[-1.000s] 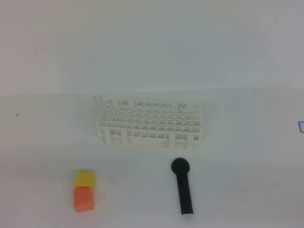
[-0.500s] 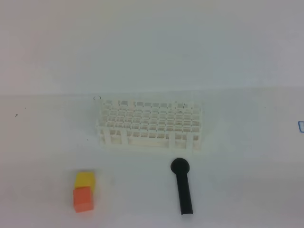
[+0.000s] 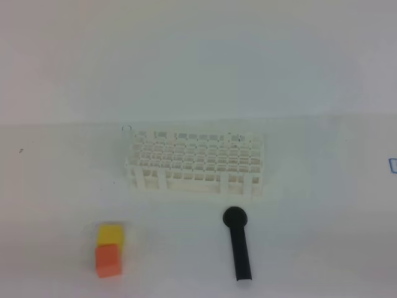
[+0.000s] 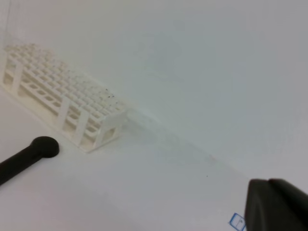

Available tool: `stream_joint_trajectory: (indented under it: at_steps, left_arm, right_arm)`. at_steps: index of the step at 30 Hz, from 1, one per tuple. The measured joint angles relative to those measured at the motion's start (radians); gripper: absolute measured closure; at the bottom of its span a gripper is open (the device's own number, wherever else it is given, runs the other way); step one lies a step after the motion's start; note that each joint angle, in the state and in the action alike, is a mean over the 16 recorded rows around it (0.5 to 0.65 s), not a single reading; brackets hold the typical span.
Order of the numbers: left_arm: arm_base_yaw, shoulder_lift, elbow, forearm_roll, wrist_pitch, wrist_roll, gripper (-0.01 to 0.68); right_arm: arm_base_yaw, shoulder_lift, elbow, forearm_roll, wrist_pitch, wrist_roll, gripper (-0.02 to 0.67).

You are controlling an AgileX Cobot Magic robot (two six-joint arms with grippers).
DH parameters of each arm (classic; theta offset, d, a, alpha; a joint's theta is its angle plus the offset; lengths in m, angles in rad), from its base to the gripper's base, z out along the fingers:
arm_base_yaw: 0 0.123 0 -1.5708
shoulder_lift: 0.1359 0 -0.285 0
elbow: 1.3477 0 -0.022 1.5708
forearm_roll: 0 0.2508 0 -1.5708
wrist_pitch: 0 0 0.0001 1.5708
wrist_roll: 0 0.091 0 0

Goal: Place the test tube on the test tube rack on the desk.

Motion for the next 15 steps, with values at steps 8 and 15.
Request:
stream_joint_trajectory:
  at_steps: [8, 15]
  left_arm:
    - [0.019, -0.042, 0.082, -0.433, 0.070, 0.518, 0.673]
    - [0.042, -0.064, 0.136, -0.447, 0.136, 0.527, 0.673]
  right_arm:
    - [0.000, 0.000, 0.000, -0.001, 0.000, 0.000, 0.650]
    - [0.000, 0.002, 0.000, -0.001, 0.000, 0.000, 0.650]
